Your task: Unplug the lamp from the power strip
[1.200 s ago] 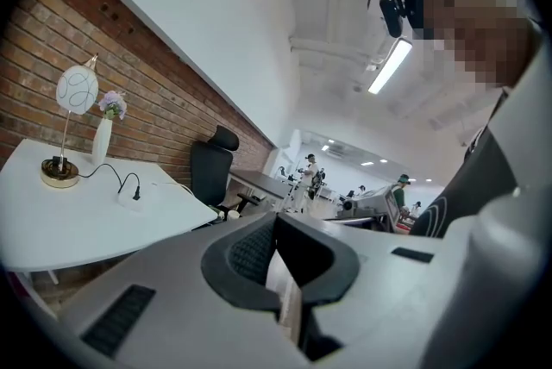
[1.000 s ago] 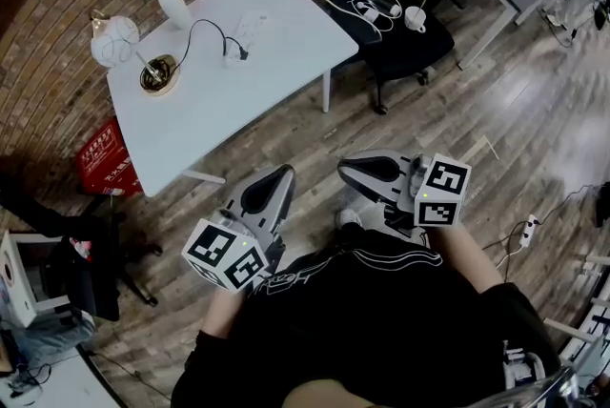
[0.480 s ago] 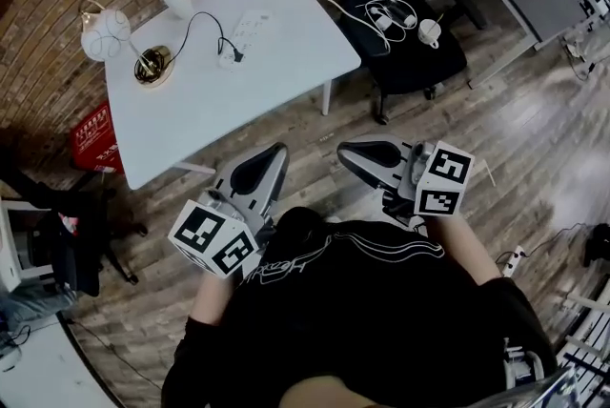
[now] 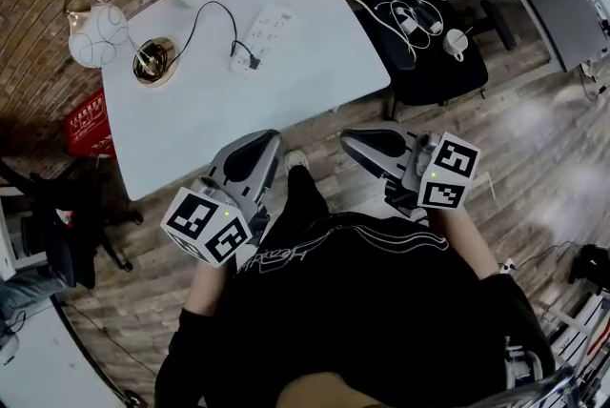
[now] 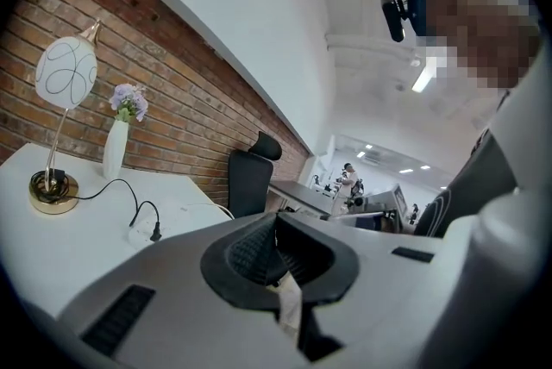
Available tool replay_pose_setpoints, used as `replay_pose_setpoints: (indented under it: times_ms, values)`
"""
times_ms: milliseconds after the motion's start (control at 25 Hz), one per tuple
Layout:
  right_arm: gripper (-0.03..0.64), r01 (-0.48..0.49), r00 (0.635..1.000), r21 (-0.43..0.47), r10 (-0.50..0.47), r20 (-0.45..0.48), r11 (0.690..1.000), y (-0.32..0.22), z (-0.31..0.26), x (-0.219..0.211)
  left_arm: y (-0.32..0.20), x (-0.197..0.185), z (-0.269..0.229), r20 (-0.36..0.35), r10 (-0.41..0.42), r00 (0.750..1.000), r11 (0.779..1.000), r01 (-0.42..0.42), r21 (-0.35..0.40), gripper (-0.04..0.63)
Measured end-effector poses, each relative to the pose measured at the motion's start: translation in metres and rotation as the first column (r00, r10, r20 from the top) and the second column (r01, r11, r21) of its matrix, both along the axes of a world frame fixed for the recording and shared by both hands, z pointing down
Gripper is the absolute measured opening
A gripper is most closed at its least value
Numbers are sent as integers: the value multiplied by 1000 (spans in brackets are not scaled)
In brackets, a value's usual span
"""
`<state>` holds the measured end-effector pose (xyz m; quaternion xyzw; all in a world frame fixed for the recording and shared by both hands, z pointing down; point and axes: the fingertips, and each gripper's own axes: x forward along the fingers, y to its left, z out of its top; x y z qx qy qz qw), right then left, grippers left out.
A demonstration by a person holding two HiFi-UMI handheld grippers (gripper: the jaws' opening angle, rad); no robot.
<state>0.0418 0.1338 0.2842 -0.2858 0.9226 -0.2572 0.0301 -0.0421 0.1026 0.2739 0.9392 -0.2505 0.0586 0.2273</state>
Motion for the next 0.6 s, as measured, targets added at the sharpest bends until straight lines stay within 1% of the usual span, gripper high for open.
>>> replay_pose_setpoints:
  times_ms: [200,320,400,600]
  values:
    - [-3,-6,1000,-14,6,-15,1000,-86,7,-5,-77,-10,16,32,4,999,999,-3,-35,5]
    - [-3,2,1000,-48,-2,9,999,-132,8,-13,-118,-20,22,43,-8,999,999,10,-44,5]
    - [-3,11,1000,-64,-9,24,998,-156,7,-18,-141,-29,26,44,-19,999,998,21,-53,5]
    - [-3,6,1000,-88,-7,-18,996,-208,20,-19,-181,-44,38,57,-53,997,994,58,-89,5]
